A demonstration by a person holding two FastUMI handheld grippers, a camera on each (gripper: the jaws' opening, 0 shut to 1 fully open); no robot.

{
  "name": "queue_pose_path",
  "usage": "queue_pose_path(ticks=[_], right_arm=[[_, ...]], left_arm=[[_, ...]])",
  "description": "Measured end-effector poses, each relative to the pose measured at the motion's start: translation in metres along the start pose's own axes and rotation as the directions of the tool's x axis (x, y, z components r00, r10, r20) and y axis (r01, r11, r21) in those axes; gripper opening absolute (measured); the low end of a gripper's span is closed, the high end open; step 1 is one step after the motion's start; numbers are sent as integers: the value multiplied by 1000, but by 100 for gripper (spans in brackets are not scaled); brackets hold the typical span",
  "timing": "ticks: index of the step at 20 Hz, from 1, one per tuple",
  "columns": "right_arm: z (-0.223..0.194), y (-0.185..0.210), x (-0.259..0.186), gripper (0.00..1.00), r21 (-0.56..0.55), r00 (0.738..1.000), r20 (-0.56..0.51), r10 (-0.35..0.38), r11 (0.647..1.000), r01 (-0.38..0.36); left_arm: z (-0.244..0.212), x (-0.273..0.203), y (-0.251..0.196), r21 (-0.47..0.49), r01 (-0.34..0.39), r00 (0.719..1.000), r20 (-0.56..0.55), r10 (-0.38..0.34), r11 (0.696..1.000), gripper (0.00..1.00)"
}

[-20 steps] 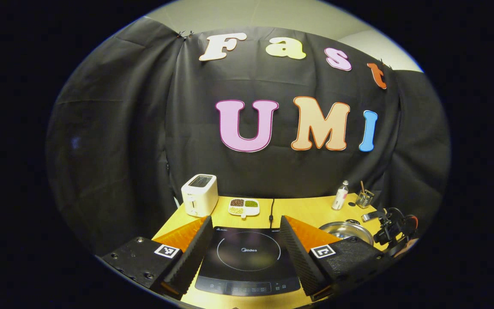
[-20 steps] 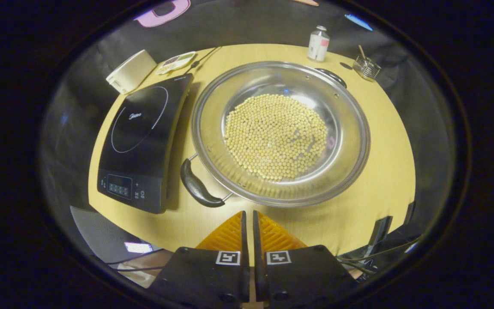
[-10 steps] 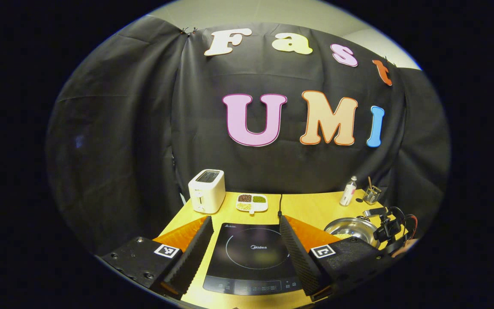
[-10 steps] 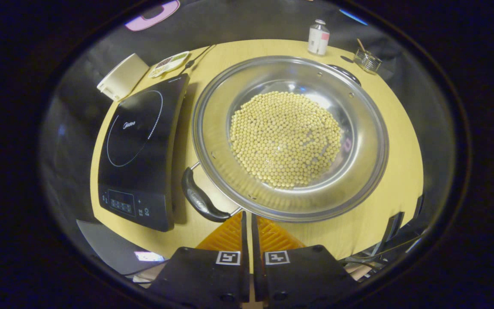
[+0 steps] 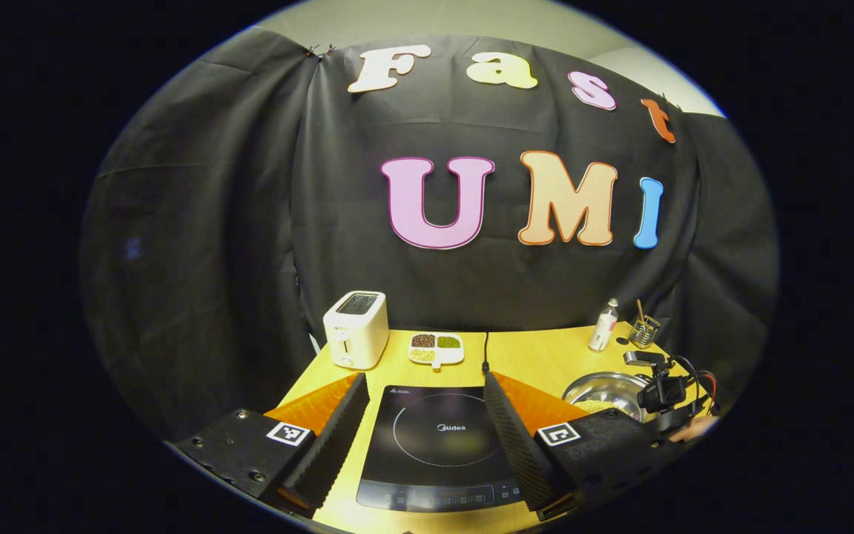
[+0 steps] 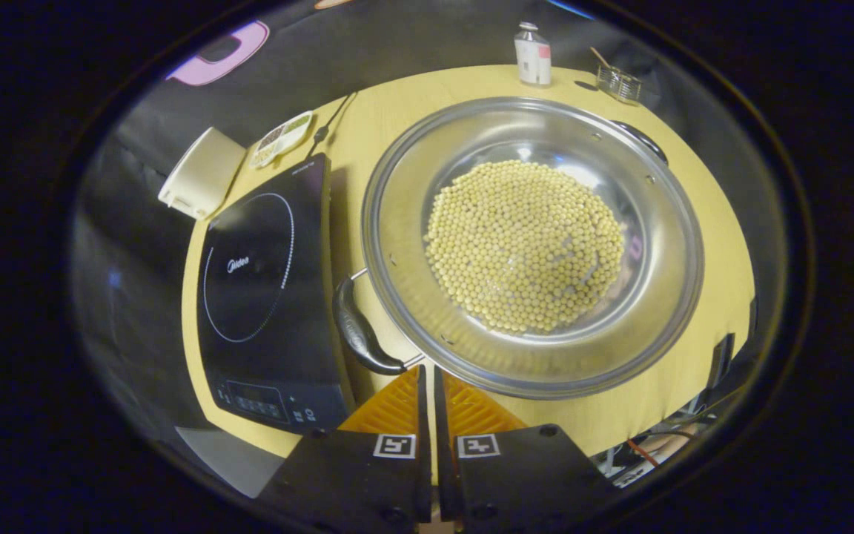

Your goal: First push the handle of the pot to place it horizontally, then grasp the pot with both hands and set it on the induction cooktop.

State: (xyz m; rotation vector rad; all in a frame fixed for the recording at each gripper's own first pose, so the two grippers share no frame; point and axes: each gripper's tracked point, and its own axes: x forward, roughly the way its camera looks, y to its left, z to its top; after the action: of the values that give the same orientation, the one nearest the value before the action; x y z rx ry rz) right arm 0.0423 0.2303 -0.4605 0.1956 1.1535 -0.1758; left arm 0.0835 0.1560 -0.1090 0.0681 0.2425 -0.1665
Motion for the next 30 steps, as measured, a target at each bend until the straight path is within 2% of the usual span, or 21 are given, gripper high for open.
queue_pose_path(ticks=[6,8,10,12,13,14,23,24,25,26,28,30], right_arm=[[14,23,6,6,41,1000,14,28,999,-28],[19,28,10,6,50,999,22,33,998,-34],[23,31,11,6,58,999,30,31,998,-33],[26,34,13,6,70,999,35,35,997,-37],[28,36,14,6,78,999,36,38,996,-41],[29,36,14,6,85,998,38,41,995,-44],[34,40,7,7,96,997,42,63,993,-67],[34,37,2,0,97,997,45,68,993,-72],[35,34,-2,7,94,996,48,74,993,-78],[35,33,-6,0,88,995,52,83,992,-87],[31,32,-15,17,62,991,46,124,990,-126],[26,22,-23,25,32,991,42,129,991,-130]], left_arm=[[-15,2,-1,-11,18,999,-39,-19,1000,96],[-19,3,0,-15,21,998,-50,-21,1000,92],[-22,4,3,-19,17,998,-55,-18,1000,96],[-25,3,7,-27,13,998,-59,-14,1000,96],[-27,3,8,-32,11,998,-64,-13,999,92],[-29,2,10,-38,10,998,-67,-13,999,96],[-41,-5,13,-67,19,996,-85,-25,998,96],[-42,-6,12,-73,23,996,-87,-29,997,96],[-44,-6,10,-77,27,995,-91,-34,997,96],[-46,-7,8,-77,27,995,-97,-34,997,96],[-50,-5,6,-57,16,994,-104,-22,998,96],[-51,-2,-4,-36,19,994,-109,-23,999,96]])
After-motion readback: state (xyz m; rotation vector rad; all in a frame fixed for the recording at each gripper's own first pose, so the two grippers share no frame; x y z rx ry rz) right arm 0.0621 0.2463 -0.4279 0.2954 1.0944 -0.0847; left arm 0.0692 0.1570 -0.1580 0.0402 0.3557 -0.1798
